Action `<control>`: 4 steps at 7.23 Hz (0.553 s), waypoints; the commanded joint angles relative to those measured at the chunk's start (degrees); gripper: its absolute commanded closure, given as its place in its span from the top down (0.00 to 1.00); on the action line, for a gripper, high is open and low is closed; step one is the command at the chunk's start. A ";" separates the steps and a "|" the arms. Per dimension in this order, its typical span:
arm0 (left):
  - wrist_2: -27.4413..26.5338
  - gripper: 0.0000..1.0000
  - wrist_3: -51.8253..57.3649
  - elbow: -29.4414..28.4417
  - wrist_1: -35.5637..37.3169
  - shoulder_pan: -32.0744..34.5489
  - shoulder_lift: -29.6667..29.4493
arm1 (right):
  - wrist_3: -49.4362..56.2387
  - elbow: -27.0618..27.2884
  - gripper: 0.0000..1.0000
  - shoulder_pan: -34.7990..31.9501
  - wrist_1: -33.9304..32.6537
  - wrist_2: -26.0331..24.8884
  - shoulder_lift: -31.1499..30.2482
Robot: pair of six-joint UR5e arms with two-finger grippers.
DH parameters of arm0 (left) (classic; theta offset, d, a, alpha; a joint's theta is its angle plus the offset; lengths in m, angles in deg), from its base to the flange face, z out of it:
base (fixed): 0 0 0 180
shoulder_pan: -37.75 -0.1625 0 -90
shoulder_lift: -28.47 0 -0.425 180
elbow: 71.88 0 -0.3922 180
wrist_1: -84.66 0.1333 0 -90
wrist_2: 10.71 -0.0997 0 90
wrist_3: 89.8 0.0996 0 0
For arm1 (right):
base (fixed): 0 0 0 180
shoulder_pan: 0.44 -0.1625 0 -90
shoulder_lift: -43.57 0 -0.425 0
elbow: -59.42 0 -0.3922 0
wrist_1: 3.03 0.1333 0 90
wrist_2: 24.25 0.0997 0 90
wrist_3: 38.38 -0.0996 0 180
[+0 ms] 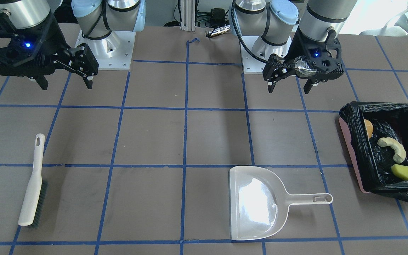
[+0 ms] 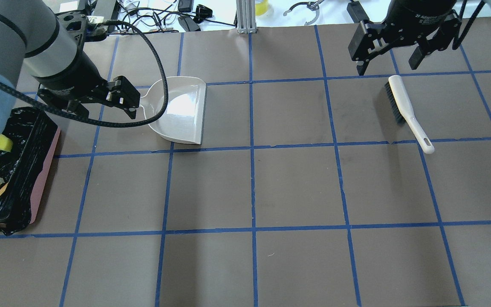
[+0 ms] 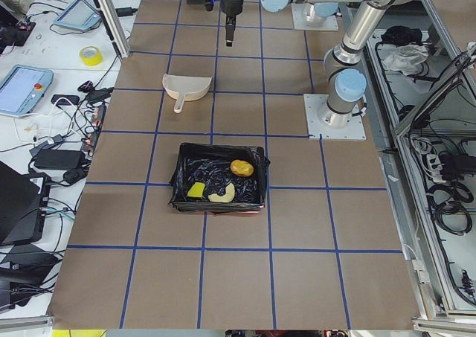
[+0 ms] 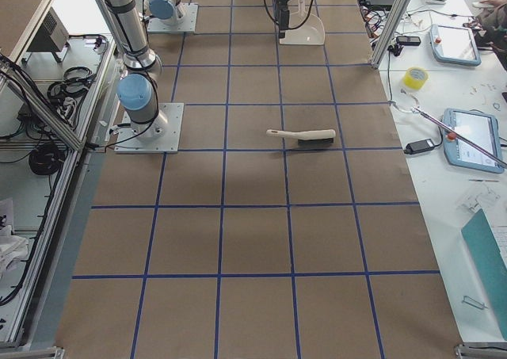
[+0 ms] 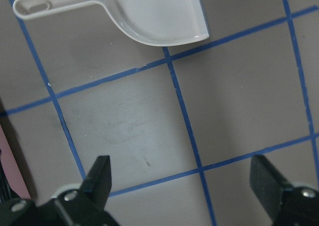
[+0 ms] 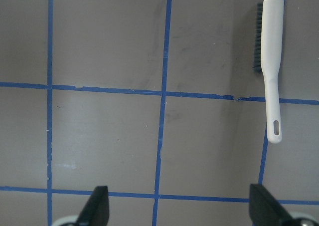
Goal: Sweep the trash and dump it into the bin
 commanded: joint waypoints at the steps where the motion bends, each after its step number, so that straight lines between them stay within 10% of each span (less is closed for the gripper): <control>1: -1.90 0.98 -6.19 -0.87 -0.45 1.72 -0.34 | 0.03 0.23 1.00 0.00 -0.06 -0.08 0.09; 4: -0.76 1.00 -5.06 -0.87 -0.45 1.80 -0.43 | -0.06 0.23 1.00 0.00 -0.06 0.27 0.00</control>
